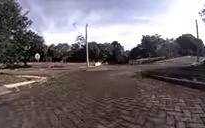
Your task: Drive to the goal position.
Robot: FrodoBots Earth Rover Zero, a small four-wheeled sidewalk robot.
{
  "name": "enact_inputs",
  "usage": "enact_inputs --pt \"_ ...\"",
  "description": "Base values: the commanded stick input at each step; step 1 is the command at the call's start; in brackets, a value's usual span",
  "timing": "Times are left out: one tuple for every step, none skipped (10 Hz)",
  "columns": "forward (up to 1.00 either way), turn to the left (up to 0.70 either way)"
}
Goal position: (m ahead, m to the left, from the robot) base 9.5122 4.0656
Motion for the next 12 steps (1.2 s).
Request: enact_inputs --pt "1.0 0.0" --pt "1.0 0.0" --pt "1.0 0.0" --pt "1.0 0.0" --pt "1.0 0.0" --pt "1.0 0.0" --pt "1.0 0.0" --pt "1.0 0.0" --pt "1.0 0.0" --pt "1.0 0.0" --pt "1.0 0.0" --pt "1.0 0.0"
